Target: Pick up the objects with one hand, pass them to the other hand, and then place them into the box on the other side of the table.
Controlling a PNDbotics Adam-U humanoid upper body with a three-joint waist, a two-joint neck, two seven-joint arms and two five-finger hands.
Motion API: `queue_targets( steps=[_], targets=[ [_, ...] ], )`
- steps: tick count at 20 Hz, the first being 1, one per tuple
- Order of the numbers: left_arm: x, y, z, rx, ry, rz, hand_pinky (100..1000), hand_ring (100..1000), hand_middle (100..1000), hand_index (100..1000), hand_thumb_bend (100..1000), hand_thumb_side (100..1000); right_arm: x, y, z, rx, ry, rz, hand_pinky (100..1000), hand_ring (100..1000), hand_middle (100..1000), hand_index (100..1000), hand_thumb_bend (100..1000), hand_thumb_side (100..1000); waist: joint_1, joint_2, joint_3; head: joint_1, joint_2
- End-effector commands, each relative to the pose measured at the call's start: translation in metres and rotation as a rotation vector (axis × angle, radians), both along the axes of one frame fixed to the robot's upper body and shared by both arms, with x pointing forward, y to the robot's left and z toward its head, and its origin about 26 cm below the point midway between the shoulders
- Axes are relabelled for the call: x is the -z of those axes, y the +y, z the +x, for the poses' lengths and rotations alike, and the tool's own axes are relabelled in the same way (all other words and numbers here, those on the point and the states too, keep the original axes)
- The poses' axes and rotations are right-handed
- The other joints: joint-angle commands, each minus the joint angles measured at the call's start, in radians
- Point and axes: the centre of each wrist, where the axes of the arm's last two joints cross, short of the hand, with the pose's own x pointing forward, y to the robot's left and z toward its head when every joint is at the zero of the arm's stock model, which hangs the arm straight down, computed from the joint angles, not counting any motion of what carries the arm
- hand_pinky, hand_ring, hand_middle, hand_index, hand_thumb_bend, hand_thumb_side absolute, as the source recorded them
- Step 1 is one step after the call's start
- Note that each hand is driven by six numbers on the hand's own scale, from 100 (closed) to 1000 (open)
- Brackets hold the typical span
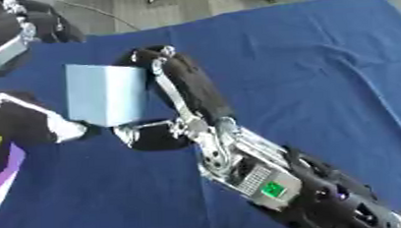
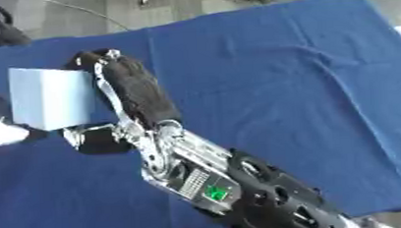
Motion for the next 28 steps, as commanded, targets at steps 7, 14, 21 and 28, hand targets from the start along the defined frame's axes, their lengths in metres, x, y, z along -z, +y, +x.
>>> queue_targets(
  steps=[7,14,21,28],
  targets=[
    [-0.0076,0.0014,-0.0011,0.011,-0.065,0.013,753,685,669,776,716,296,0.0044,0.0087,0.0044,0.006,-0.040,-0.064,709,509,462,591,100,100,0.001,-0.016,0.000,-0.004,-0.010],
    [-0.0067,0.0003,-0.0012,0.024,-0.086,0.011,734,655,624,745,598,256,0.0057,0.0092,0.0050,0.014,-0.045,-0.095,707,505,463,595,100,100,-0.001,-0.016,-0.001,-0.003,-0.009],
    [-0.0048,-0.0017,-0.0014,0.038,-0.079,0.017,717,630,587,702,470,183,0.0049,0.0093,0.0030,0.023,-0.073,-0.102,699,497,462,597,100,100,-0.002,-0.016,-0.003,0.002,-0.005],
    [-0.0053,-0.0023,-0.0015,0.038,-0.081,0.004,711,619,552,665,342,100,0.0050,0.0091,0.0029,0.024,-0.078,-0.095,697,496,461,596,100,100,-0.003,-0.015,-0.003,0.000,-0.011]
  ],
)
